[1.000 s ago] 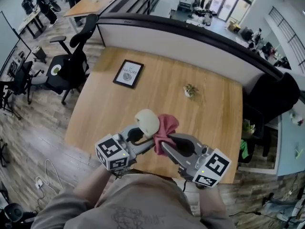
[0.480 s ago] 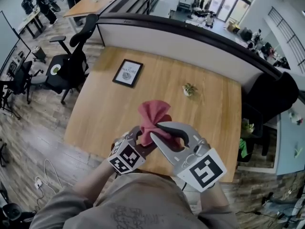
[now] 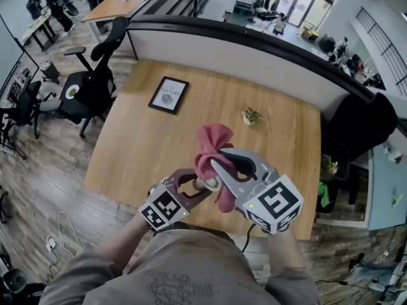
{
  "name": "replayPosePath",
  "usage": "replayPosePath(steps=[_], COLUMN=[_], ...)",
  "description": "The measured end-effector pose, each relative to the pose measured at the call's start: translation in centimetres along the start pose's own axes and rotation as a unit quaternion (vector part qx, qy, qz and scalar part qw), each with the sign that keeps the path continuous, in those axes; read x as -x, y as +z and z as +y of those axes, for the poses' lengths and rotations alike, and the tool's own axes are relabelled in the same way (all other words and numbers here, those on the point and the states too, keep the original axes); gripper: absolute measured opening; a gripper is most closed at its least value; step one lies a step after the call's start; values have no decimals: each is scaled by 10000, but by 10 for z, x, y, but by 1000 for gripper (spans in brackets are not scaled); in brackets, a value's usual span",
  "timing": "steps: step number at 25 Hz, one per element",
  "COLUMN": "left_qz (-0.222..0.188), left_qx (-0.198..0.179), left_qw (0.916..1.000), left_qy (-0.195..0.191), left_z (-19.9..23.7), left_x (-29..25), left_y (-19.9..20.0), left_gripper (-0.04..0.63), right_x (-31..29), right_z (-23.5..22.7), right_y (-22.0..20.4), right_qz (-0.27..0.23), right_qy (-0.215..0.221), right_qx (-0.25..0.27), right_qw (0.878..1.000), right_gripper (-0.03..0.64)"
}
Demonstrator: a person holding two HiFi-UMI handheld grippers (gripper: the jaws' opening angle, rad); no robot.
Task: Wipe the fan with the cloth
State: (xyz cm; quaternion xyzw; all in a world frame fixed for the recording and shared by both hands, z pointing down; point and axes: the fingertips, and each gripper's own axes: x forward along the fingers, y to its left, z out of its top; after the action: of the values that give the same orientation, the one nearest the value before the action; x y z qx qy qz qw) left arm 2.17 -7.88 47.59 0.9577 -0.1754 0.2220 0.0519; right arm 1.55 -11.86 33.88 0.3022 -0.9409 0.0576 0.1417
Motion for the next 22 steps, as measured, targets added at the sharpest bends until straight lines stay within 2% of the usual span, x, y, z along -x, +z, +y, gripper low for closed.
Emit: replayPosePath(steps=[5, 9, 13, 16, 22], left_qz=[-232, -373, -164, 156, 780], left_qx=[867, 1745, 2326, 2458, 2360], left_qw=[9959, 9839, 9720, 9674, 9648], left_qy=[-104, -41, 283, 594, 858], left_z=[0, 13, 37, 55, 84], left_x=[4, 8, 9, 7, -11], left_y=[-7, -16, -32, -47, -73], left_gripper=[186, 186, 186, 186, 187], right_x=[16, 25, 33, 39, 42], right_z=[-12, -17, -27, -39, -67], right_y=[-24, -57, -84, -97, -121], right_qz=[-107, 79, 147, 123, 198], right_qy=[-123, -315, -699, -1081, -1707], right_qx=[-693, -1008, -1329, -1470, -1619], right_qw=[9975, 9944, 9886, 9831, 9717], right_gripper=[66, 66, 66, 66, 66])
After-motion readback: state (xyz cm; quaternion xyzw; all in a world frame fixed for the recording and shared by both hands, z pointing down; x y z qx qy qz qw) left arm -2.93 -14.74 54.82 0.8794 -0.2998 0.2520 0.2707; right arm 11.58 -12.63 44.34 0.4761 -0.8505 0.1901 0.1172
